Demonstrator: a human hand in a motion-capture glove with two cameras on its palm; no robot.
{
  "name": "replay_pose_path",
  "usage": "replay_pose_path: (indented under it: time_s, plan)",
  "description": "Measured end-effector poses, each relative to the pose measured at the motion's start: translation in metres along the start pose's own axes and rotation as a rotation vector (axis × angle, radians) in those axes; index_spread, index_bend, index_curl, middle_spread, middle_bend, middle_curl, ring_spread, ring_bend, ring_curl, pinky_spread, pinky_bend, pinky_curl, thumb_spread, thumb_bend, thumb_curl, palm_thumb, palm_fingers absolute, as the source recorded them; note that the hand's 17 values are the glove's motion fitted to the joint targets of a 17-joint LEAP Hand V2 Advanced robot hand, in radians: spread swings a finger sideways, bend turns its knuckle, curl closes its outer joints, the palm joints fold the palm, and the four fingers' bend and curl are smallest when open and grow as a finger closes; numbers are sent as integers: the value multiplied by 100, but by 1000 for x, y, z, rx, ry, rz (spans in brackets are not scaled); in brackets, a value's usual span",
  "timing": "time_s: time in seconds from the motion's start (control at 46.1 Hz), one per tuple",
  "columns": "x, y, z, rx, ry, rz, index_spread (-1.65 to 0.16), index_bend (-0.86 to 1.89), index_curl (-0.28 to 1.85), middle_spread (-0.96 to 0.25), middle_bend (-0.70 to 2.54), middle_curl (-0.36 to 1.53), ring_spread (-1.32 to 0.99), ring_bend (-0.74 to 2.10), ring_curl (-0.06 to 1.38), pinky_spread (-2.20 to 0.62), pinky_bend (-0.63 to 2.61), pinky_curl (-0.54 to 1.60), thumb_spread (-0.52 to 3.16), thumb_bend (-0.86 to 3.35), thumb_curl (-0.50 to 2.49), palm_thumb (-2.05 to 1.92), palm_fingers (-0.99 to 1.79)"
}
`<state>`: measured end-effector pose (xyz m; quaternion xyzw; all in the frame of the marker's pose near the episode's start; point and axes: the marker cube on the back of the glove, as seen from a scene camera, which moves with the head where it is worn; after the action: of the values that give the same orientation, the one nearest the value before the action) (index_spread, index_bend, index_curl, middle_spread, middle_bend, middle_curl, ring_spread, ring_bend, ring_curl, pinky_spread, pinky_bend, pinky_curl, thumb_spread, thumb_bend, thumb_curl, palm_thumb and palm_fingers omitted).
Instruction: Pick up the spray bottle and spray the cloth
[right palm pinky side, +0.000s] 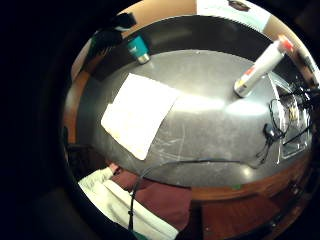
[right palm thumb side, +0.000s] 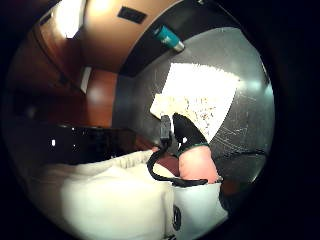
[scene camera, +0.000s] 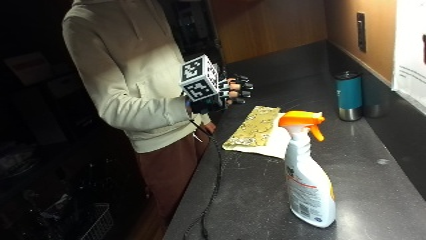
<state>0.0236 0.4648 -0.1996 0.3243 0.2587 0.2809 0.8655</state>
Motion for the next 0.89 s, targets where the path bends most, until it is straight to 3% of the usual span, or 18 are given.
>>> replay_pose_path:
  time_s: [0.781,0.889]
  plan:
    - [95,-16,0,806,-339,454,-28,11,20,-1,19,32,-1,35,29,9,46,38,102,-2,45,72,13]
    - [117,-36,-4,1003,-342,537,-28,12,20,-1,19,32,-1,36,29,9,46,38,101,-2,46,73,12]
